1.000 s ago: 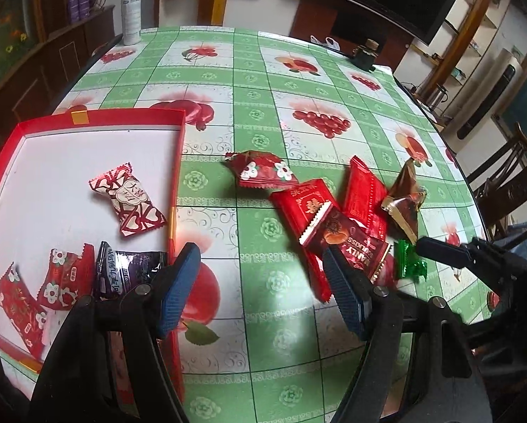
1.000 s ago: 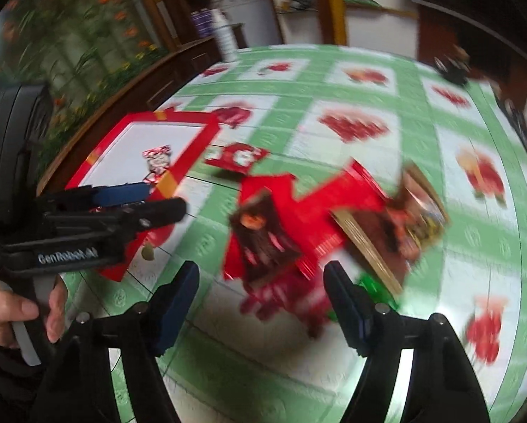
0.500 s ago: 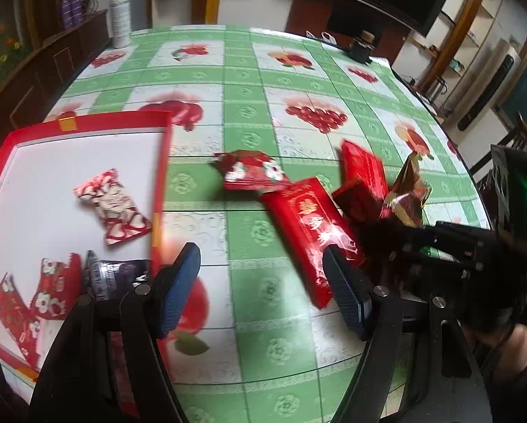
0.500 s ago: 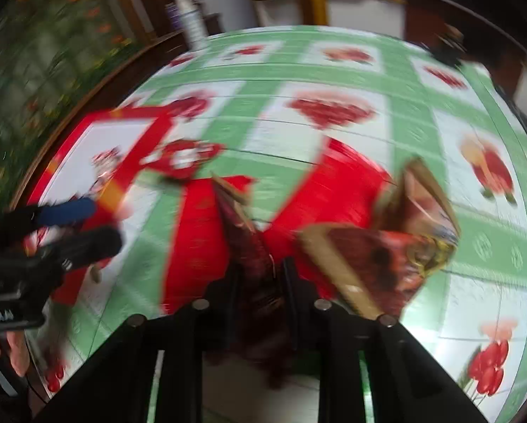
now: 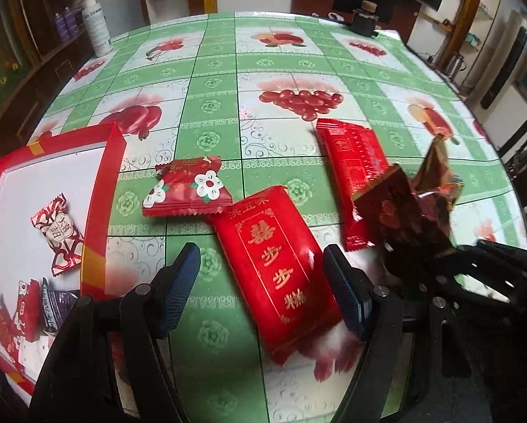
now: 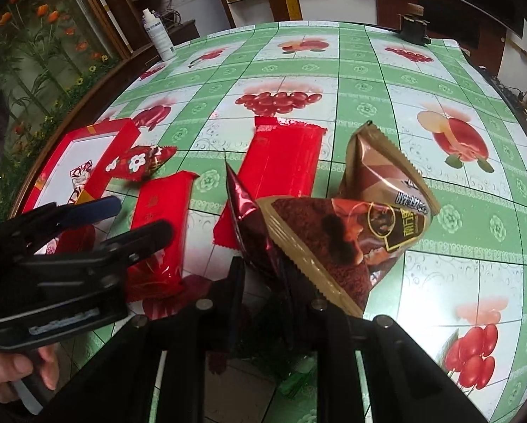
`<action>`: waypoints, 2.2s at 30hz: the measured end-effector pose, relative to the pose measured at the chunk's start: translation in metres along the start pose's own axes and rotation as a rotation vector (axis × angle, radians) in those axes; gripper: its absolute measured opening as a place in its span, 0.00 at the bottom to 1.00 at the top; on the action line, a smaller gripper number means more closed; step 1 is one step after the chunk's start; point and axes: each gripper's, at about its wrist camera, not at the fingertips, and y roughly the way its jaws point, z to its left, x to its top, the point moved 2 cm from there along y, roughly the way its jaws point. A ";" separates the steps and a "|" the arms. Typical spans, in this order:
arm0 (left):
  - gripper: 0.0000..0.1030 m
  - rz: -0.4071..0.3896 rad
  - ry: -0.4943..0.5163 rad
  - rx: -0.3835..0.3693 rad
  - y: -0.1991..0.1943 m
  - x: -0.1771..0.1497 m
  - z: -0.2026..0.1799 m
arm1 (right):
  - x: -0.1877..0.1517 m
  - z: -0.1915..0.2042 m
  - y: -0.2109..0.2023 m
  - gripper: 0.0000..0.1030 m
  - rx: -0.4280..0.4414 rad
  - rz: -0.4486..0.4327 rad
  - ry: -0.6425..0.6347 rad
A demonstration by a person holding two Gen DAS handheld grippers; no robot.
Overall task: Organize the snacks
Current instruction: 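Lift brown chocolate bar with right tool while left tool lifts long red pack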
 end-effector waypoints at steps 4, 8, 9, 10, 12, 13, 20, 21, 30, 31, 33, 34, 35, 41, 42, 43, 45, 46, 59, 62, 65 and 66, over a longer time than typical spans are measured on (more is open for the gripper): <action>0.70 -0.004 -0.015 0.017 0.005 0.002 0.000 | -0.001 0.001 -0.001 0.22 0.014 -0.003 -0.003; 0.70 -0.005 -0.015 0.009 0.006 0.001 -0.001 | -0.002 0.003 -0.002 0.22 0.027 -0.006 -0.003; 0.70 -0.008 -0.019 0.008 0.005 0.000 0.000 | -0.002 0.004 -0.003 0.22 0.028 -0.009 -0.004; 0.70 -0.008 -0.023 0.008 0.005 -0.001 0.001 | -0.002 0.004 -0.004 0.22 0.028 -0.011 -0.005; 0.71 0.010 -0.032 0.006 0.009 -0.002 0.002 | -0.001 0.006 -0.004 0.22 0.028 -0.013 -0.010; 0.72 0.032 -0.027 0.014 0.014 -0.002 0.001 | -0.001 0.007 -0.004 0.22 0.028 -0.012 -0.012; 0.77 0.009 0.010 0.014 0.014 -0.007 0.000 | -0.001 0.008 -0.006 0.22 0.023 -0.012 -0.011; 0.73 0.003 0.016 0.010 0.013 -0.008 0.001 | -0.002 0.008 -0.006 0.22 0.026 -0.012 -0.010; 0.46 -0.023 0.079 -0.044 -0.001 -0.026 0.015 | -0.009 0.011 -0.009 0.18 0.063 -0.022 -0.024; 0.46 -0.024 0.085 -0.049 -0.002 -0.028 0.015 | -0.010 0.009 -0.009 0.17 0.064 -0.021 -0.018; 0.46 -0.024 0.099 -0.066 -0.004 -0.033 0.015 | -0.011 0.007 -0.008 0.18 0.072 -0.014 -0.007; 0.46 -0.021 0.106 -0.072 -0.005 -0.035 0.015 | -0.012 0.006 -0.008 0.18 0.079 -0.008 -0.005; 0.46 -0.018 0.108 -0.079 -0.007 -0.036 0.016 | -0.012 0.005 -0.009 0.18 0.084 -0.012 0.001; 0.54 -0.020 0.123 -0.060 -0.006 -0.038 0.015 | 0.000 0.005 -0.010 0.46 0.057 -0.011 -0.010; 0.56 -0.020 0.122 -0.058 -0.006 -0.038 0.015 | 0.003 0.007 -0.010 0.46 0.051 -0.010 -0.021; 0.56 -0.021 0.122 -0.058 -0.006 -0.038 0.015 | 0.005 0.010 -0.008 0.46 0.037 -0.004 -0.042; 0.56 -0.016 0.124 -0.060 -0.006 -0.039 0.016 | 0.009 0.018 -0.004 0.46 0.006 0.015 -0.098; 0.56 -0.012 0.127 -0.060 -0.006 -0.040 0.016 | 0.010 0.021 -0.002 0.47 -0.006 0.022 -0.127; 0.50 -0.003 0.103 -0.057 -0.013 -0.050 0.031 | 0.008 0.057 0.014 0.55 -0.037 0.095 -0.391; 0.49 -0.005 0.099 -0.055 -0.015 -0.052 0.033 | 0.012 0.061 0.005 0.60 -0.043 0.075 -0.429; 0.48 0.001 0.101 -0.054 -0.016 -0.054 0.032 | 0.016 0.068 0.009 0.64 -0.024 0.105 -0.488; 0.48 0.002 0.101 -0.055 -0.016 -0.054 0.032 | 0.017 0.071 0.012 0.64 -0.020 0.120 -0.509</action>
